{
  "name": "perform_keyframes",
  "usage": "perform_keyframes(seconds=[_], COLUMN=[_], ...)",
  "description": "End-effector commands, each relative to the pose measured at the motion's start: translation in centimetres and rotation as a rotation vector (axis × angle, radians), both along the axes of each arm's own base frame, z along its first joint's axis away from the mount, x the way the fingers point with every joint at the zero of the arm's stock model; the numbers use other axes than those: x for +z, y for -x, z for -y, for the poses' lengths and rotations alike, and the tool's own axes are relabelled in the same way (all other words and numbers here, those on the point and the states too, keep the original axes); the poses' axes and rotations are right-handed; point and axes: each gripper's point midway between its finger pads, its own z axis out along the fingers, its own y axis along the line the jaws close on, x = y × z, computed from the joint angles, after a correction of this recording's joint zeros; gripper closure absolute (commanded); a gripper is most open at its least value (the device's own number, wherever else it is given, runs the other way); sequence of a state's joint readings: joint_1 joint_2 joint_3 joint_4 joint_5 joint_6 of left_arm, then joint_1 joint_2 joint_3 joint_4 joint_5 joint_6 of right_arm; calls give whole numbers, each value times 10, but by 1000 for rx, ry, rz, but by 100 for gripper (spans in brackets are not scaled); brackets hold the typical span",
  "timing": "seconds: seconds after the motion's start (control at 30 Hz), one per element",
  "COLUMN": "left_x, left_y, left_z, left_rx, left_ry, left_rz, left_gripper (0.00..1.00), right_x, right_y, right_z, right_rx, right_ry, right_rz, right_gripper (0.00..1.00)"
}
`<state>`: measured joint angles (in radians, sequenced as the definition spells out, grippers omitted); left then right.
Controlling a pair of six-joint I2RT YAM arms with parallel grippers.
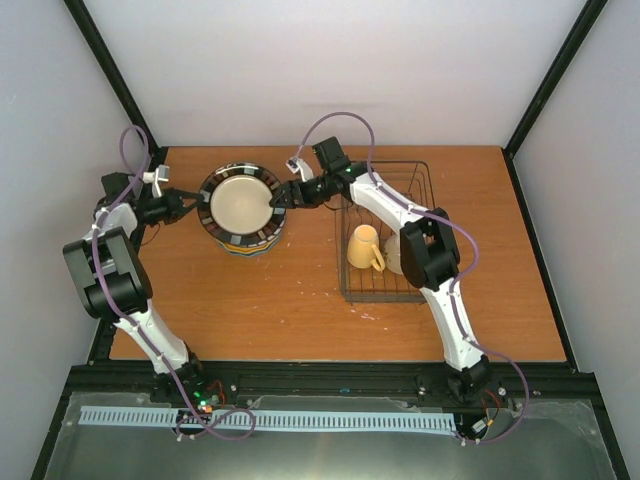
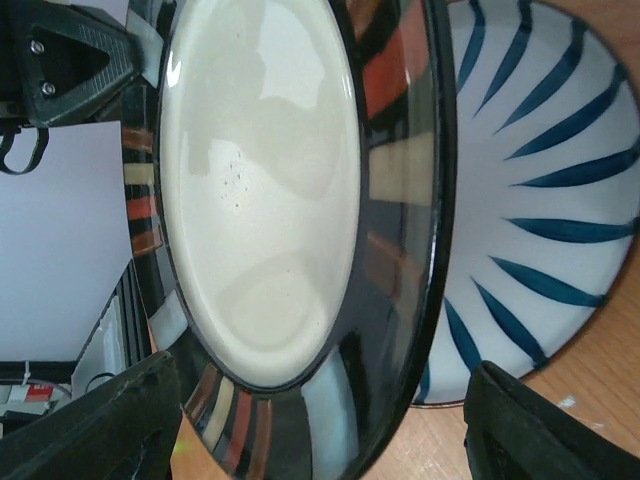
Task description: Load the mixed dishes into the dish rack
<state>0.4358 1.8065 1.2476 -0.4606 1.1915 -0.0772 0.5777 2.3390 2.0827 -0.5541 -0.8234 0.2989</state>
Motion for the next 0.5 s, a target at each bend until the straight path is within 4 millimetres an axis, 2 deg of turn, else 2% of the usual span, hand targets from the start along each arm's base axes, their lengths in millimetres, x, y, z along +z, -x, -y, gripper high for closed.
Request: perform_keyframes(seconds=[0.0, 0.17, 0.23, 0.27, 0.33, 0.37, 0.4, 0.47], left_x=[54, 57, 57, 56, 56, 56, 56, 57], left_y=[10, 13, 12, 12, 11, 11, 10, 9], left_z=[14, 16, 16, 16, 16, 17, 18, 19], left_rx=[-98, -111, -114, -117, -121, -124, -127, -127], left_ry=[119, 147, 152, 158, 163, 166, 166, 161], left_rz=[145, 152, 151, 150, 148, 147, 147, 149], left_gripper=[99, 100, 99, 99, 100, 99, 99, 100], right_x=[8, 15, 23, 34, 54, 61, 66, 77], right_y=[0, 1, 5, 5, 9, 11, 13, 17], right_z=[-16, -30, -40, -45, -56, -60, -63, -66], right_rx=[22, 53, 81, 98, 136, 149, 158, 174], right_ry=[-61, -130, -178, -218, -288, -310, -324, -344], right_rz=[-9, -35, -48, -38, -28, -30, -28, -19], right_gripper=[24, 25, 28, 34, 69, 90, 96, 97])
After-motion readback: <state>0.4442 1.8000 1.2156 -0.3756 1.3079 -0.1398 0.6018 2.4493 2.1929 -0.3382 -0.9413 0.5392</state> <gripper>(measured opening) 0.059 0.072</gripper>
